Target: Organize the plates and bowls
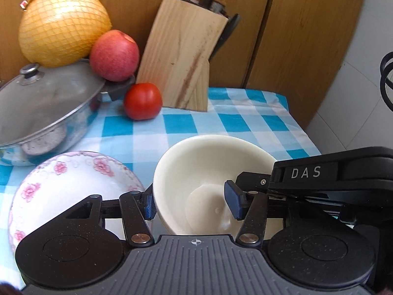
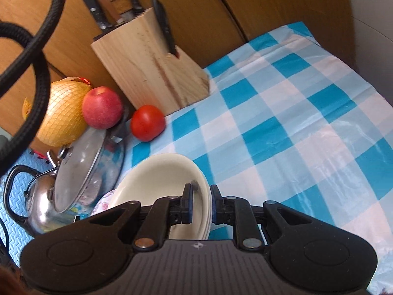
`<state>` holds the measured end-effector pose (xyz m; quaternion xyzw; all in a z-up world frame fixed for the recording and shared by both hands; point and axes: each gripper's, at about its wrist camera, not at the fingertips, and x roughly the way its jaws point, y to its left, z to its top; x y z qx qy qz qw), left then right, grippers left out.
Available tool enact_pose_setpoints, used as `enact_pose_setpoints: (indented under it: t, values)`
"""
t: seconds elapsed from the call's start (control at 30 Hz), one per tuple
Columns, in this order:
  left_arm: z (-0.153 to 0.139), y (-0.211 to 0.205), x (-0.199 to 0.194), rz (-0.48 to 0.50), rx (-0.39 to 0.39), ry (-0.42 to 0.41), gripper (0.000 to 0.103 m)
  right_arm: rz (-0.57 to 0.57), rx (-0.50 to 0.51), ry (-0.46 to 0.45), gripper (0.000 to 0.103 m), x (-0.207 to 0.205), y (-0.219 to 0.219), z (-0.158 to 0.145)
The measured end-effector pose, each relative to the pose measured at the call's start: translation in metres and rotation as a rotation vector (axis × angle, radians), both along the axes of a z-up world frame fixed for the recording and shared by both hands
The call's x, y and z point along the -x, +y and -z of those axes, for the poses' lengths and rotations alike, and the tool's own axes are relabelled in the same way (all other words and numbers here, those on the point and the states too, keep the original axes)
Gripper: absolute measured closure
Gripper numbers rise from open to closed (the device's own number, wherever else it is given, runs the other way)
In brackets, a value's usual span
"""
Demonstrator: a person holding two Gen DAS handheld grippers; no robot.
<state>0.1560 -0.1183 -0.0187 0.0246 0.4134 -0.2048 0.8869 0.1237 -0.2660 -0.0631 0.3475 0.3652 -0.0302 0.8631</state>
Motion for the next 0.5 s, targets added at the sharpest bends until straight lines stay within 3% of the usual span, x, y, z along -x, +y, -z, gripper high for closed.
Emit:
enact_pose_setpoints:
  t: [0.17,0.3,0.5]
  values:
    - [0.020,-0.030,0.001,0.036,-0.077,-0.001,0.037,0.014,0.035,0.047,0.085,-0.005,-0.014,0.010]
    - [0.026,-0.024,-0.008,0.043,-0.048,0.061,0.044,0.016,0.029,0.078,0.085,-0.006,-0.019,0.016]
    - [0.012,0.002,-0.009,-0.001,-0.020,0.040,0.044,0.061,0.090,0.070,0.083,-0.005,-0.016,0.011]
